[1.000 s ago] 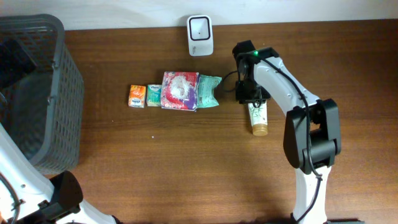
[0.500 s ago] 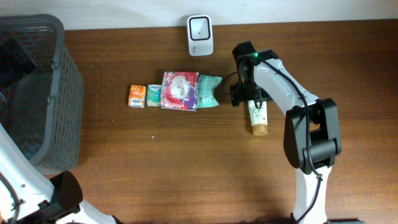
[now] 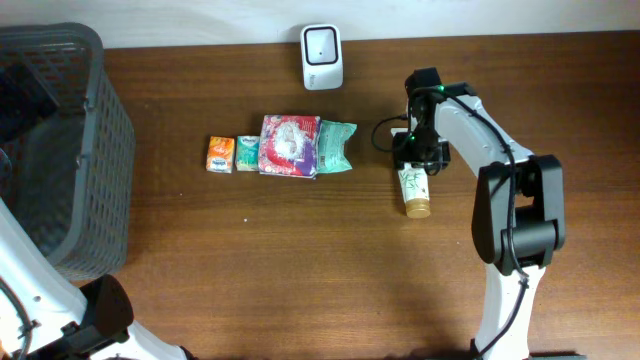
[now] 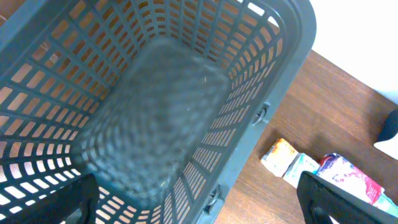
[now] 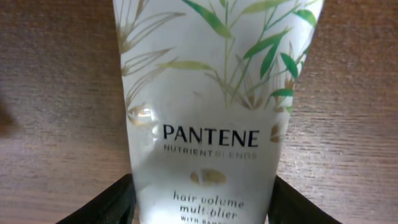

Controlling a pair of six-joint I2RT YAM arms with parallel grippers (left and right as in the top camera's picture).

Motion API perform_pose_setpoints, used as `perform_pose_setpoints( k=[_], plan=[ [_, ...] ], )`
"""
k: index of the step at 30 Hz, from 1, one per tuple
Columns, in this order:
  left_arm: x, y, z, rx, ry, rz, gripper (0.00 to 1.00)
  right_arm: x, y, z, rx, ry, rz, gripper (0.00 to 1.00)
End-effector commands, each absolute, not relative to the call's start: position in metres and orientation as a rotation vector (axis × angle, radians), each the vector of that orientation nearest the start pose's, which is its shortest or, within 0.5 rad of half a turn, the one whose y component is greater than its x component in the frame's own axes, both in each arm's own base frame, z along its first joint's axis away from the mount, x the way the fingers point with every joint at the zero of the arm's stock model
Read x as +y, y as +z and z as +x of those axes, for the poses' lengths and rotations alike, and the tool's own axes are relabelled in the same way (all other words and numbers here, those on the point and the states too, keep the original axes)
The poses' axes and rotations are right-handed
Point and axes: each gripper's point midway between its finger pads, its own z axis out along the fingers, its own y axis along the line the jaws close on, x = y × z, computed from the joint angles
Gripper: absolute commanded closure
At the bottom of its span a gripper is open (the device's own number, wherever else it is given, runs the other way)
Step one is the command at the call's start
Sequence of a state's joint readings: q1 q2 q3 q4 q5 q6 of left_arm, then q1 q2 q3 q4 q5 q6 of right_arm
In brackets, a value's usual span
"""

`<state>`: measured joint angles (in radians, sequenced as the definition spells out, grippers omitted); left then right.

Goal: Scan the item barcode
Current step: 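Lift the tube and present its cap end to the white scanner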

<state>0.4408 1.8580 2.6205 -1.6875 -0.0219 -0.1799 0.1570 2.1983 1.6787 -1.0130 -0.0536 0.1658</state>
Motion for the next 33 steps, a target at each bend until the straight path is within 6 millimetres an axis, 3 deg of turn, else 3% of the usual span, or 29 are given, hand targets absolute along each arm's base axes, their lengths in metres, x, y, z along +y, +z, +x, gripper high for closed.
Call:
perform_pose_setpoints(
  k=[1, 3, 5, 6, 8, 11, 16, 20, 23, 27, 29, 31, 33],
  plan=[
    [0.166, 0.382, 0.341, 2.378, 0.130, -0.783, 0.01, 0.081, -0.008, 0.405, 3.163, 0.120, -0.004, 0.37],
    [0.166, 0.382, 0.341, 2.378, 0.130, -0.783, 0.01, 0.081, -0.008, 0.405, 3.163, 0.122, -0.004, 0.50],
    [0.166, 0.382, 0.341, 2.378, 0.129, -0.783, 0.01, 0.088, 0.000, 0.412, 3.147, 0.175, -0.005, 0.78],
    [0.166, 0.382, 0.341, 2.378, 0.130, -0.783, 0.01, 0.092, 0.008, 0.418, 3.129, 0.207, -0.007, 0.84],
    [0.166, 0.382, 0.341, 2.378, 0.130, -0.783, 0.01, 0.099, 0.030, 0.436, 3.073, 0.256, -0.012, 0.86],
    [0.166, 0.382, 0.340, 2.377, 0.130, -0.783, 0.01, 0.118, 0.080, 0.479, 2.905, 0.380, -0.040, 0.91],
    [0.166, 0.382, 0.340, 2.378, 0.130, -0.783, 0.01, 0.157, 0.169, 0.557, 2.476, 0.593, -0.165, 0.93],
    [0.166, 0.382, 0.340, 2.377, 0.130, -0.783, 0.01, 0.194, 0.217, 0.595, 2.182, 0.596, -0.263, 0.96],
    [0.166, 0.382, 0.340, 2.378, 0.129, -0.783, 0.01, 0.221, 0.251, 0.619, 1.982, 0.452, -0.238, 0.96],
    [0.166, 0.382, 0.341, 2.378, 0.130, -0.783, 0.01, 0.250, 0.253, 0.635, 1.854, 0.405, -0.215, 0.96],
    [0.166, 0.382, 0.340, 2.378, 0.130, -0.783, 0.01, 0.261, 0.229, 0.644, 1.849, 0.407, -0.204, 0.96],
    [0.166, 0.382, 0.341, 2.378, 0.130, -0.783, 0.01, 0.257, 0.207, 0.651, 1.886, 0.436, -0.085, 0.96],
    [0.166, 0.382, 0.340, 2.378, 0.130, -0.784, 0.01, 0.247, 0.199, 0.655, 1.901, 0.445, 0.026, 0.96]
  ],
)
